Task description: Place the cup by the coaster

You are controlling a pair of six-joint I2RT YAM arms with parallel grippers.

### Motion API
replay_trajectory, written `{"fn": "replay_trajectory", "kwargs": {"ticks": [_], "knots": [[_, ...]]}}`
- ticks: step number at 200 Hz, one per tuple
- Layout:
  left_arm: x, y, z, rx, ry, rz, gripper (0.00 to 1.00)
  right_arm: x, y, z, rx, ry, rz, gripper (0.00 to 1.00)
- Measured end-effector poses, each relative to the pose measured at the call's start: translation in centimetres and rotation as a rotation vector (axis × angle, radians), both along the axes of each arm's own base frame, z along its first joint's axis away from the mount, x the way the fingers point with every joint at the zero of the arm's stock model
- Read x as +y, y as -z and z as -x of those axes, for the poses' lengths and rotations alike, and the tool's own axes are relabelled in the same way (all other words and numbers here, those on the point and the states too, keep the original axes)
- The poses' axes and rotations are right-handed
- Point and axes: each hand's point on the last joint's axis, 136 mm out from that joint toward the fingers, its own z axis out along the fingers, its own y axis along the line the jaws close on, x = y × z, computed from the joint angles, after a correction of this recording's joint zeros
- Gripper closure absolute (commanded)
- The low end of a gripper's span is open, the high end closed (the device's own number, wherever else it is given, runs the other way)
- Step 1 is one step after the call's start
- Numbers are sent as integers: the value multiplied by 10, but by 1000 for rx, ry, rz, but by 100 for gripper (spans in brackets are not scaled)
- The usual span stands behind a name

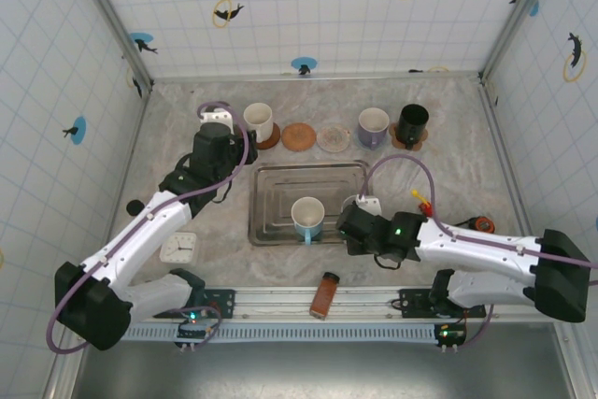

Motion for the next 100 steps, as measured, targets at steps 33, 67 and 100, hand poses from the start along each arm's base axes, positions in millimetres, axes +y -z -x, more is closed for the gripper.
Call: {"fn": "replay_trajectory", "kwargs": {"ticks": [33,67,100], "knots": [[0,1,-1,0,0,0,38,-2,4,-2,7,-6,19,60],[-1,3,-2,5,-1,-1,38,-3,5,-3,9,-10,28,65],[-1,3,-2,6,-1,-1,38,-3,6,-5,11,-9,28,67]]}}
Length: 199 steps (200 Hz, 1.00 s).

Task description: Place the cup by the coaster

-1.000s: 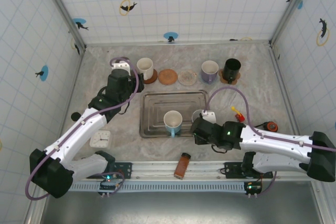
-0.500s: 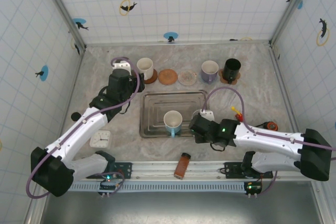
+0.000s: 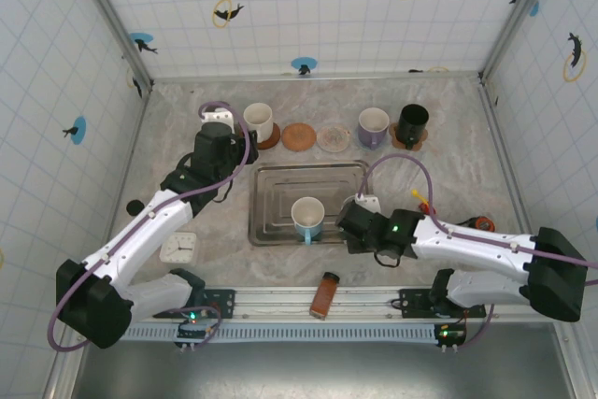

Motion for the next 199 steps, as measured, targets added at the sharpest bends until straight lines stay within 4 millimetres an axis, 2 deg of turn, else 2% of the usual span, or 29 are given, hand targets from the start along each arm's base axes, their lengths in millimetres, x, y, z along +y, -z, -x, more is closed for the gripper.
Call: {"fn": "replay_trajectory", "kwargs": {"ticks": [61,116,162,199], "knots": [[0,0,0,0,0,1,38,-2,11,0,23,-7,42,69],[-2,-3,-1,-12,4,9,38,-2,12,-1,23,-13,47,80],[-2,-3,-1,-12,4,9,38,-2,12,-1,19,-17,51,100],[-1,-3,-1,-12,4,9,38,-2,12,-1,18,-17,53,100]]}}
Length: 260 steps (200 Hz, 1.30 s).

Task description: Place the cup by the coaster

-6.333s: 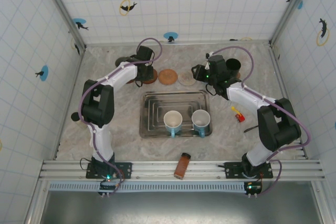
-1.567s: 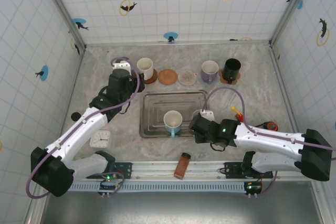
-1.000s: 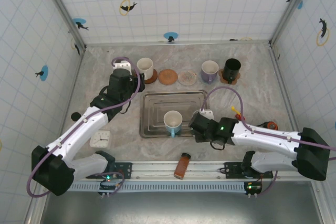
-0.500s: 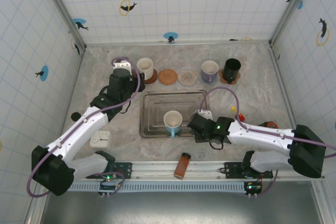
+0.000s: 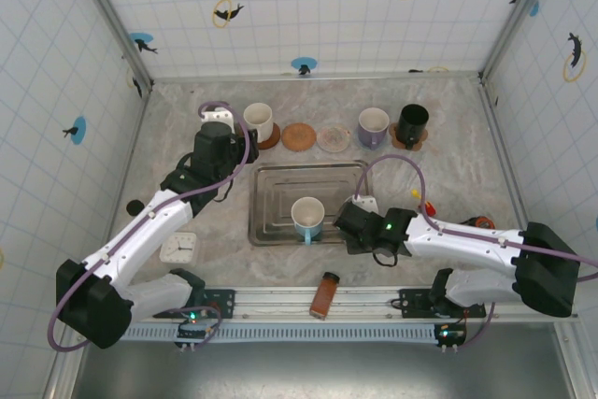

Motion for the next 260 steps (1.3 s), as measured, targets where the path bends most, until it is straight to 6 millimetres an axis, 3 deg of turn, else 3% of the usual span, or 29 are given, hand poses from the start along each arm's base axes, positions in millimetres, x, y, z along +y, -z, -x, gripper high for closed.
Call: {"fn": "replay_trajectory", "kwargs": {"ticks": [76,114,158,213,260], "knots": [[0,0,0,0,-1,0,38,-4,-10,0,-1,-28,43,100],[1,0,0,-1,-4,-2,38,6,-32,-11,-42,-48,20,100],[1,0,-1,0,-7,-4,38,2,-42,-26,-59,-42,19,100],[0,5,-2,11,-7,-11,38,12,-72,-58,-95,-50,-4,100],[-1,13,-4,28,-6,-23,38,19,-76,-92,-77,-47,-10,100]]}}
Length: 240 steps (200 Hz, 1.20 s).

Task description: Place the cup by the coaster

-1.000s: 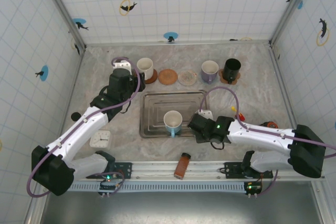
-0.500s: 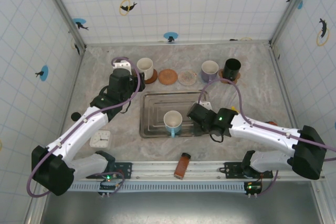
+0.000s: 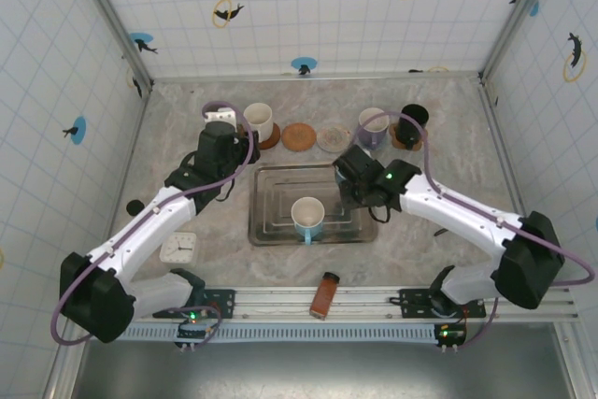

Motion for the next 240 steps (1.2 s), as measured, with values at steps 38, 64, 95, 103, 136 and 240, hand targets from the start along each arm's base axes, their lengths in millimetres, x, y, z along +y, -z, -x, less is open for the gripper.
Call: {"fn": "replay_trajectory", "kwargs": {"ticks": [38,64,95,103,136,240], "knots": [[0,0,0,0,0,-1,38,11,-7,-31,-5,-20,1,100],[0,1,-1,0,0,-1,37,18,-12,-51,-13,-32,-2,100],[0,6,-4,12,-3,-7,37,24,-14,-76,-24,-43,12,100],[0,8,-5,17,-5,-10,37,26,-14,-83,-26,-47,15,100],[0,13,-9,24,-8,-13,37,32,-11,-108,-23,-61,22,100],[1,17,-12,27,0,-30,37,43,8,-179,-5,-67,65,100]]}}
